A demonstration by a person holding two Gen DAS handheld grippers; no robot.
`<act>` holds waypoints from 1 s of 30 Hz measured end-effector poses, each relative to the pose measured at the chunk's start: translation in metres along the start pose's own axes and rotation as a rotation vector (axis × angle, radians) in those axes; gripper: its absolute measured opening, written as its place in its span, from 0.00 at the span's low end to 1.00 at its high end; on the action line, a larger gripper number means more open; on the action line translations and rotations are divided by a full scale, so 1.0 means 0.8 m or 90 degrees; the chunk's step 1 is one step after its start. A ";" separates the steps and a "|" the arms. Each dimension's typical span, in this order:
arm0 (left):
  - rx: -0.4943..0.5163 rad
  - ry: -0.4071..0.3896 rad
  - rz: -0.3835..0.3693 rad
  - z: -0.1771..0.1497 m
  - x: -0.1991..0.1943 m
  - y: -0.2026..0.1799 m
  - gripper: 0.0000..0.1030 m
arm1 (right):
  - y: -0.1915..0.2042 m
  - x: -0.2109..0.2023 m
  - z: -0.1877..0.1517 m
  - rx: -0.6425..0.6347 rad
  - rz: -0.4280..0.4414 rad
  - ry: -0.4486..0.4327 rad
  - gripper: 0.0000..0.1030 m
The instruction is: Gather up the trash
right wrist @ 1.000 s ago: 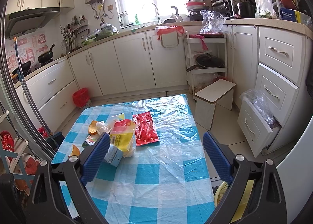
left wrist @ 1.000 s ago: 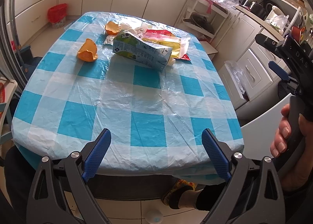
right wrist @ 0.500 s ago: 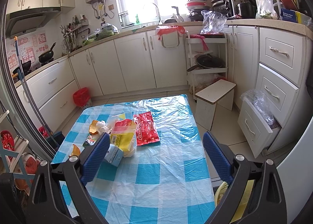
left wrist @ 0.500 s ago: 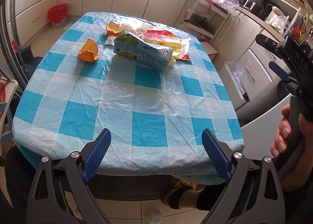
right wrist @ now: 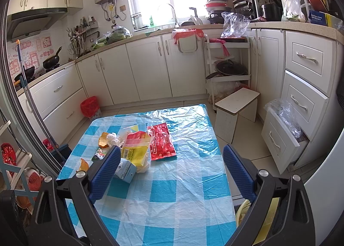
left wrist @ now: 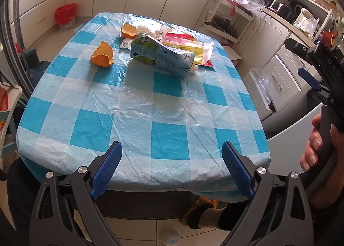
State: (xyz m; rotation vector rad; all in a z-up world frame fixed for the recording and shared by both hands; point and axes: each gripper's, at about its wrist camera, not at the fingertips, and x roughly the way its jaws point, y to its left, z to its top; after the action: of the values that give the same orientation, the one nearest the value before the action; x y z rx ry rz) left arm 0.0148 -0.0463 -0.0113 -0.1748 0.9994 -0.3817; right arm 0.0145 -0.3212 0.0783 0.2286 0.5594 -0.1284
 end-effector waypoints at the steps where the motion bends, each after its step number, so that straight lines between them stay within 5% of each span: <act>1: 0.000 0.000 0.000 0.000 0.000 0.000 0.87 | 0.000 0.000 0.000 0.000 0.000 0.000 0.89; 30: -0.027 0.006 0.024 -0.010 -0.002 0.032 0.87 | 0.002 -0.001 0.000 -0.003 0.001 0.001 0.89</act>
State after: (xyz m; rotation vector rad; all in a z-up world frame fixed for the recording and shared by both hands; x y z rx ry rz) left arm 0.0133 -0.0221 -0.0225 -0.1926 1.0201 -0.3265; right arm 0.0140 -0.3200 0.0788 0.2250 0.5610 -0.1256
